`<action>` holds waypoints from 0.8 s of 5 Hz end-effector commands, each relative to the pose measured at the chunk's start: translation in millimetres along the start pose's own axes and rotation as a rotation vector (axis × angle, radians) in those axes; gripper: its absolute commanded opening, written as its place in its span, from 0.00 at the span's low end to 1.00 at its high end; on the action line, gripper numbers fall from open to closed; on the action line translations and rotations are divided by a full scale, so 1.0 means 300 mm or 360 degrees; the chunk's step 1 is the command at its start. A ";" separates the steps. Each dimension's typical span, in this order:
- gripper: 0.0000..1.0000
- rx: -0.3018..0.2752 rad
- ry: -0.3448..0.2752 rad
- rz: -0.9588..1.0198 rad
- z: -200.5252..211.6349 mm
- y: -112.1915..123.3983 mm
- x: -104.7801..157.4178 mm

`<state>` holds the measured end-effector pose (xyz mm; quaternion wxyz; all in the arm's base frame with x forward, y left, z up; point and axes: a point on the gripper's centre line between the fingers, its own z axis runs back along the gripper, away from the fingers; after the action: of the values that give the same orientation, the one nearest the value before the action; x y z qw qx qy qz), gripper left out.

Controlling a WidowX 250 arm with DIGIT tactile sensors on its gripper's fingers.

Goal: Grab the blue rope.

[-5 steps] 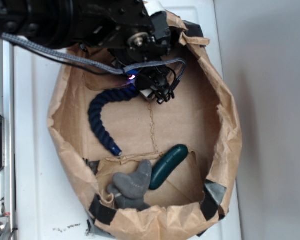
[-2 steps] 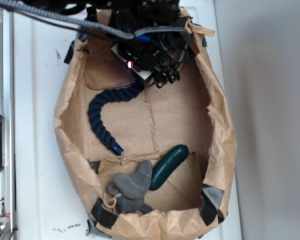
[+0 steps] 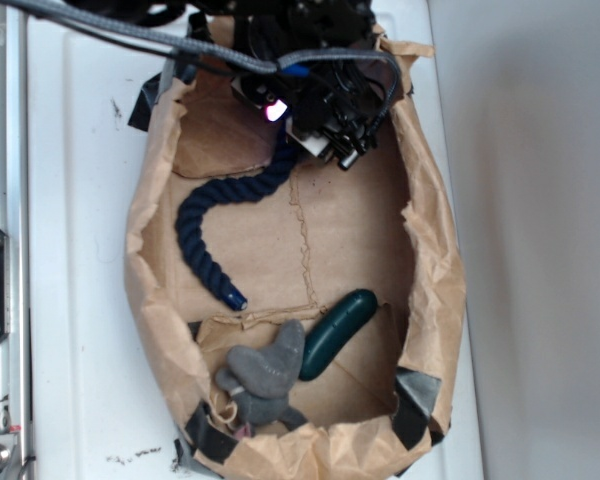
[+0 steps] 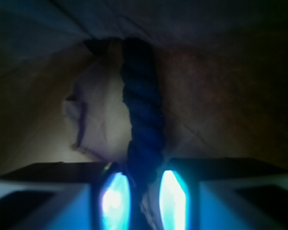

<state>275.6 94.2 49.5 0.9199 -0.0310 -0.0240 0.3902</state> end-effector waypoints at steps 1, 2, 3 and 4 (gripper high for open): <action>1.00 -0.0033 -0.0132 0.0065 -0.015 -0.010 0.005; 1.00 -0.0047 -0.0199 0.0062 -0.052 -0.008 -0.013; 1.00 -0.0056 -0.0240 0.0047 -0.085 -0.002 -0.023; 1.00 -0.0067 -0.0289 0.0020 -0.130 -0.008 -0.035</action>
<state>275.2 83.9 15.6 0.9123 -0.0128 -0.1156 0.3927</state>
